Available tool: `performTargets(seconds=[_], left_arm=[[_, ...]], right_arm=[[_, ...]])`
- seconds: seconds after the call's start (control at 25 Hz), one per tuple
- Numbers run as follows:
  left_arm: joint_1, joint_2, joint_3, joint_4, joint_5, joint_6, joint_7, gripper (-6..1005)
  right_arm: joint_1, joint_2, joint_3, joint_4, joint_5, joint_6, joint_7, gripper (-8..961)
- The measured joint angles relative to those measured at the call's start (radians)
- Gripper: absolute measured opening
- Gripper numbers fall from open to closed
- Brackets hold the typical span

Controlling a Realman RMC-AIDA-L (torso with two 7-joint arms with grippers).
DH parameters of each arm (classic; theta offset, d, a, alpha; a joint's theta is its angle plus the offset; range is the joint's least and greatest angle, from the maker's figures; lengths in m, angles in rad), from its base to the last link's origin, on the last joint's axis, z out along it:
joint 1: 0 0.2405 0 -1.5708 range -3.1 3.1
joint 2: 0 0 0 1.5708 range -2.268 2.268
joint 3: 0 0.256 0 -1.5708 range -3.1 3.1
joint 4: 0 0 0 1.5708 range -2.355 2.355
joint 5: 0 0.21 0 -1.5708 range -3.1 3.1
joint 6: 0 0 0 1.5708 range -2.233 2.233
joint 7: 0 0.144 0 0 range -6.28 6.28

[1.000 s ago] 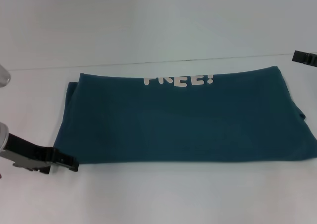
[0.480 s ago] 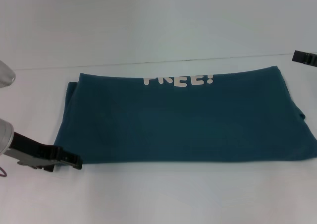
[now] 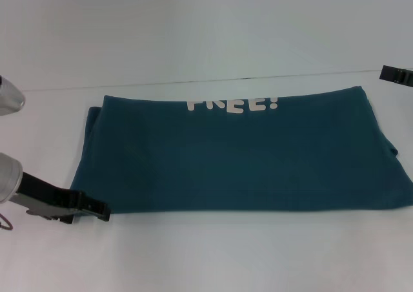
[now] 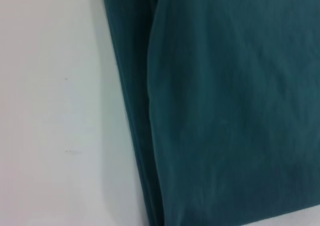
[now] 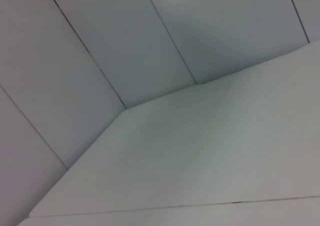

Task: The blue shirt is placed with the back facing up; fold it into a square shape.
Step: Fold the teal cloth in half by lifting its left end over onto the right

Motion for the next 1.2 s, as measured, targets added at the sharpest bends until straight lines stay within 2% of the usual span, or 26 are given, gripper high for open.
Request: performTargets(seconds=[0.72, 1.2], left_arm=[[-0.02, -0.001, 0.015, -0.021, 0.0, -0.041, 0.0, 878], [-0.013, 0.006, 0.012, -0.017, 0.016, -0.013, -0.003, 877]], right_arm=[[-0.001, 0.002, 0.0, -0.002, 0.005, -0.002, 0.003, 905], [-0.008, 0.0, 0.0, 0.0, 0.008, -0.001, 0.003, 905]])
